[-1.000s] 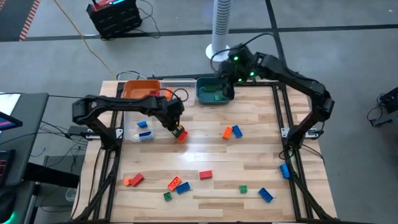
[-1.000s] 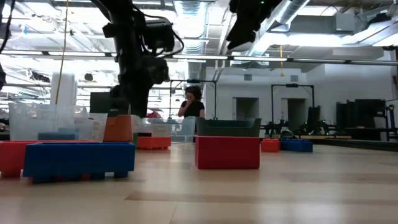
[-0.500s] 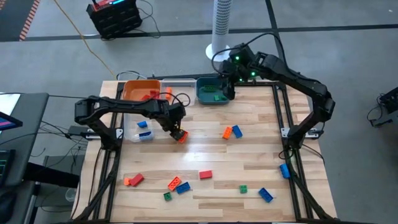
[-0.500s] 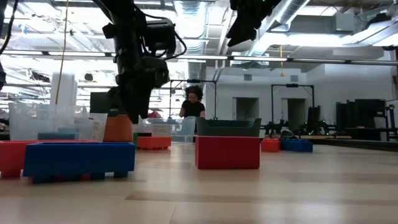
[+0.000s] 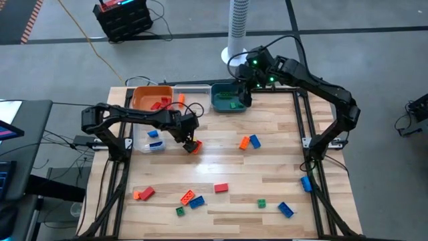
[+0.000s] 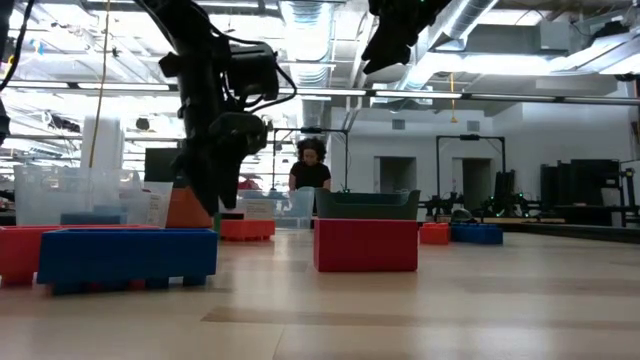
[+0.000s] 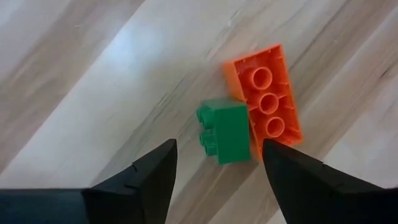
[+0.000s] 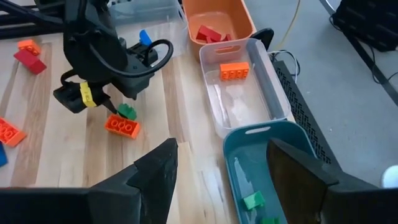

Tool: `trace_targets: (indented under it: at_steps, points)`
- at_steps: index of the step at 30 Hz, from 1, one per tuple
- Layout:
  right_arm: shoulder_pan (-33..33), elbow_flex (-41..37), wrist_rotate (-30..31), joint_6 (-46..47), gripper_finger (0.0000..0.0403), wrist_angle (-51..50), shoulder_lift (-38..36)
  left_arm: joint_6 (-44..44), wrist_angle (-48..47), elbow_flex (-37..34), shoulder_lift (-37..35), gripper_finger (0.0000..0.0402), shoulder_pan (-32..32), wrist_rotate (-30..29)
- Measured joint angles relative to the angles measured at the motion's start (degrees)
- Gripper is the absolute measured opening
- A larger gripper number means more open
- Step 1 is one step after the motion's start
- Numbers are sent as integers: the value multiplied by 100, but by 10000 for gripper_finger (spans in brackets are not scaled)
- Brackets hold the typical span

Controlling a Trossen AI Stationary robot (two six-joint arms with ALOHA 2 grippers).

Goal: Sort blocks
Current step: Put the green game piece into the blue bin

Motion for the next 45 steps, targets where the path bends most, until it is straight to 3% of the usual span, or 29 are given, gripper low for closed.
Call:
trace_targets:
  at_steps: [11,19,27,32,37,45]
  points:
    - [0,0,0,9,254,135,0,220,291,-180,0,200,-9,-54]
    - [0,0,0,9,254,144,0,287,118,-180,0,174,4,-470]
    - [0,0,0,7,254,144,0,743,289,-180,16,154,-1,-126]
    - [0,0,0,7,254,139,2,1050,337,-180,78,154,-35,-202]
    - [0,0,0,20,254,130,2,1097,298,-178,76,160,-50,-646]
    - [0,0,0,24,254,144,2,1369,441,-178,76,221,-57,-623]
